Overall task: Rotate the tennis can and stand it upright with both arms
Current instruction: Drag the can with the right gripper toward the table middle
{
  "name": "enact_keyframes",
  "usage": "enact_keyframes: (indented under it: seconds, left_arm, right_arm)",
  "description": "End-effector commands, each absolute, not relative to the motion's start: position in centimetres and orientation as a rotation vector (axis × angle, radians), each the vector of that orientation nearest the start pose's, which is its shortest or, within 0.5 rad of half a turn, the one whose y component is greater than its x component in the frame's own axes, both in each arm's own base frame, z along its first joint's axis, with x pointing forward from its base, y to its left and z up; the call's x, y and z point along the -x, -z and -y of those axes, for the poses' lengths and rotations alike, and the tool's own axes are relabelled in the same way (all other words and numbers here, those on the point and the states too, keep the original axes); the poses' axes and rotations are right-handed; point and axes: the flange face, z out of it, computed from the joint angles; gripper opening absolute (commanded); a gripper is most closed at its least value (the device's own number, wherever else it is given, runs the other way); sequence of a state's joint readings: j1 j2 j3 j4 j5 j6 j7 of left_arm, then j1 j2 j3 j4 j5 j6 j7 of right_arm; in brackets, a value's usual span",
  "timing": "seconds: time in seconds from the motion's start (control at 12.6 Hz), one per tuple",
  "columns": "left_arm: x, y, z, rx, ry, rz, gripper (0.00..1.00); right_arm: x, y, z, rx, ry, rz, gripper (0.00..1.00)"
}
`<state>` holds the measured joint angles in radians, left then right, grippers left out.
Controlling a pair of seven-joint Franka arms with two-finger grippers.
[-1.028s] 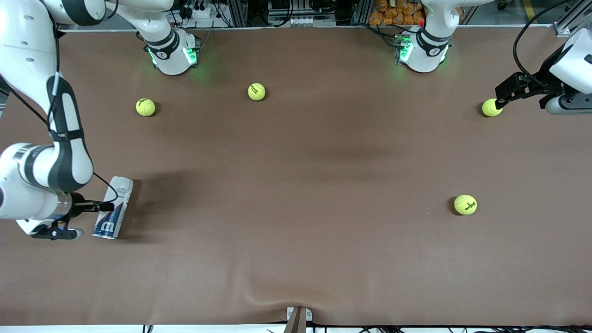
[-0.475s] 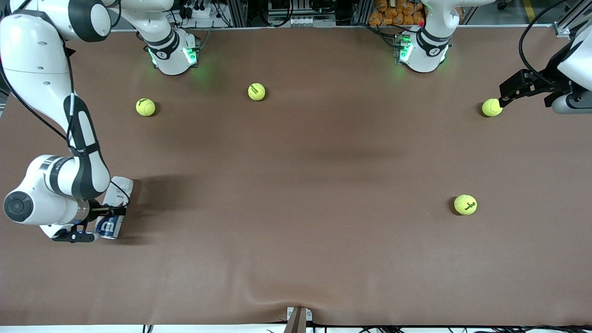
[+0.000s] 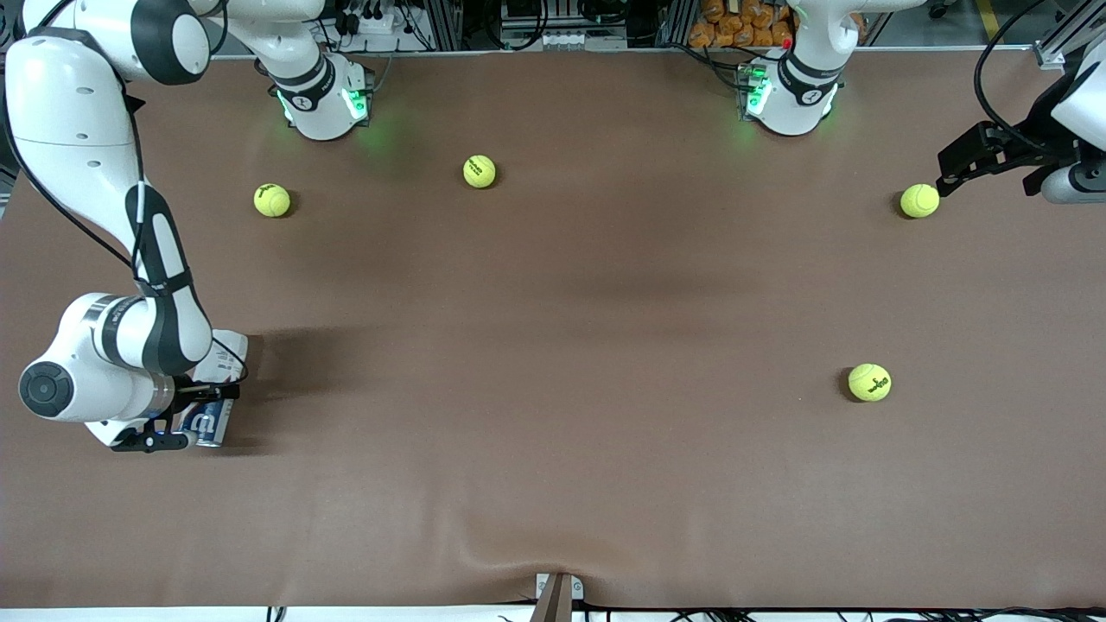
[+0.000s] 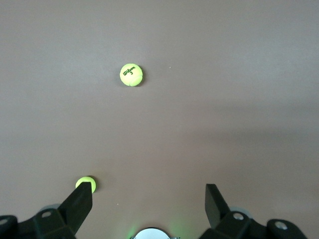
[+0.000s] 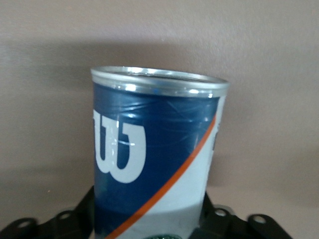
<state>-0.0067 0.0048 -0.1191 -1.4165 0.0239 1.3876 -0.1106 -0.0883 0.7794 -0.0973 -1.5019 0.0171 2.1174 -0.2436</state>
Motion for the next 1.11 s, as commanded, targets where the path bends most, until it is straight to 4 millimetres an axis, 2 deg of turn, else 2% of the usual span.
enact_keyframes:
  seconds: [0.0,0.08,0.16,0.32,0.47,0.55,0.71,0.87,1.03]
  left_arm:
    - [-52.8,-68.4,6.6,3.103,-0.048,-0.014,1.0]
    - [-52.9,-68.4,6.5,3.101,-0.047,-0.011,1.0]
    - [-52.9,-68.4,6.2,3.097,-0.049,-0.005,1.0]
    - [-53.0,-68.2,5.8,3.101,-0.053,0.006,1.0]
    - [-53.3,-68.1,5.7,3.098,-0.047,0.011,1.0]
    - [-53.4,-68.1,5.6,3.1,-0.036,0.013,1.0]
    - [-53.5,-68.2,5.1,3.104,-0.025,0.029,1.0]
    - [-53.7,-68.2,5.1,3.109,-0.009,0.03,1.0]
    - [-53.8,-68.3,4.6,3.112,0.0,0.036,1.0]
  right_arm:
    - [-69.1,-20.4,11.1,3.137,-0.246,0.198,0.72]
    - [-69.4,-21.1,10.1,3.137,-0.231,0.234,0.72]
    - [-69.9,-22.6,8.2,3.135,-0.201,0.311,0.72]
    - [-70.4,-26.6,3.3,3.106,-0.167,0.55,0.73]
    - [-70.5,-31.6,-4.8,3.045,-0.092,0.874,0.73]
    - [-69.8,-32.9,-8.3,2.997,-0.106,1.009,0.73]
    - [-67.7,-34.7,-16.7,2.857,-0.135,1.314,0.73]
    - [-65.6,-35.3,-23.9,2.714,-0.103,1.569,0.74]
    - [-64.1,-35.3,-29.4,2.592,-0.02,1.762,0.77]
